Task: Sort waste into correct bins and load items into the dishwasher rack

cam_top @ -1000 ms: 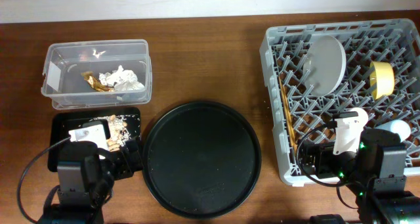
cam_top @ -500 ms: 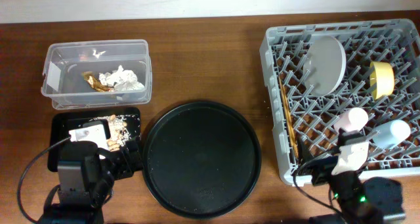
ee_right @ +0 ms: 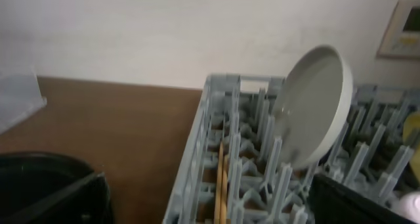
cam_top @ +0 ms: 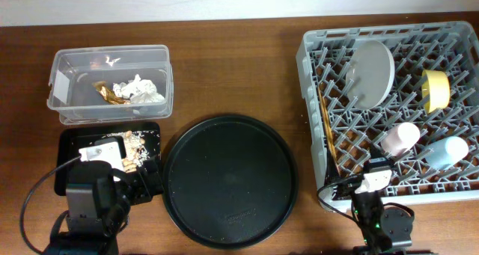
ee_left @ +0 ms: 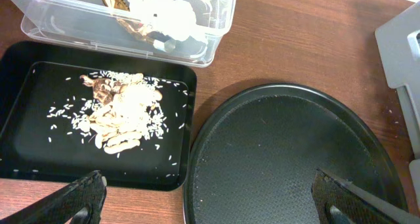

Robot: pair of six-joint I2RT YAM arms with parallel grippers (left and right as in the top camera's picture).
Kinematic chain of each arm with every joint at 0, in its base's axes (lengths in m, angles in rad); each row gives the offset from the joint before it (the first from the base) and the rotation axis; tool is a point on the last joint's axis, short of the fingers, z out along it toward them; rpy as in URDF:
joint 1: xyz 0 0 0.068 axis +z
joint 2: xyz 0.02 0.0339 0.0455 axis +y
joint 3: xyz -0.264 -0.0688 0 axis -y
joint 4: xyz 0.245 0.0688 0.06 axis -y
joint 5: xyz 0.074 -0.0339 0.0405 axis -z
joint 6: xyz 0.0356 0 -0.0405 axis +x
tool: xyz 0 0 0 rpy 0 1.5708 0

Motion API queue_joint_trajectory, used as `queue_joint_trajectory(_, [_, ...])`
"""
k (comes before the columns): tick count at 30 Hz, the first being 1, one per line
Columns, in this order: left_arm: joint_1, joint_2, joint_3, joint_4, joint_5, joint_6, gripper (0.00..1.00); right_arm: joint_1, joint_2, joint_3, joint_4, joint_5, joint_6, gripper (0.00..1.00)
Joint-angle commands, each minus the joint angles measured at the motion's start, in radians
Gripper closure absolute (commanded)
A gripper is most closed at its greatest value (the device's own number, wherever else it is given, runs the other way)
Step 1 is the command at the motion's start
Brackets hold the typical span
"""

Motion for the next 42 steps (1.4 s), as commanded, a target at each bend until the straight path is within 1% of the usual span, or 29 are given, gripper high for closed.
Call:
queue_joint_trajectory(1, [0.001, -0.003, -0.004, 0.002, 0.004, 0.012, 0.01, -0.008, -0.009, -0.007, -0.027, 0.009, 0.003, 0.02])
queue_joint_trajectory(22, [0.001, -0.01, -0.012, -0.006, -0.004, 0.013, 0.01, -0.008, -0.006, -0.007, -0.027, 0.009, 0.003, 0.02])
queue_joint_trajectory(23, [0.001, -0.035, -0.037, -0.003, -0.035, 0.013, 0.01, -0.008, -0.006, -0.007, -0.027, 0.009, 0.003, 0.02])
queue_joint_trajectory(25, [0.001, -0.109, -0.133, 0.018, -0.05, 0.013, 0.01, -0.008, -0.006, -0.007, -0.027, 0.009, 0.003, 0.02])
queue_joint_trajectory(26, [0.001, -0.147, -0.184, 0.05, -0.05, 0.013, 0.01, -0.008, -0.006, -0.007, -0.027, 0.009, 0.003, 0.02])
queue_joint_trajectory(30, [0.001, -0.38, -0.496, 0.379, -0.04, 0.043, 0.01, -0.008, -0.006, -0.007, -0.027, 0.009, 0.003, 0.01])
queue_joint_trajectory(32, [0.001, -0.452, -0.596, 0.504, -0.028, 0.046, 0.01, -0.008, -0.006, -0.007, -0.027, 0.009, 0.003, 0.02])
queue_joint_trajectory(34, [0.001, -0.53, -0.715, 0.687, -0.014, 0.052, 0.01, -0.008, -0.006, -0.007, -0.027, 0.009, 0.003, 0.02])
queue_joint_trajectory(36, [0.001, -0.602, -0.817, 0.876, -0.01, 0.107, 0.01, -0.008, -0.006, -0.007, -0.027, 0.009, 0.003, 0.02])
queue_joint_trajectory(38, [0.001, -0.653, -0.879, 0.993, 0.002, 0.188, 0.01, -0.008, -0.006, -0.007, -0.027, 0.009, 0.003, 0.02])
queue_joint_trajectory(40, [0.001, -0.66, -0.901, 1.021, 0.026, 0.243, 0.01, -0.008, -0.006, -0.007, -0.027, 0.009, 0.003, 0.02])
queue_joint_trajectory(42, [0.002, -0.66, -0.902, 0.95, 0.039, 0.282, 0.01, -0.008, -0.006, -0.007, -0.028, 0.009, 0.003, 0.02])
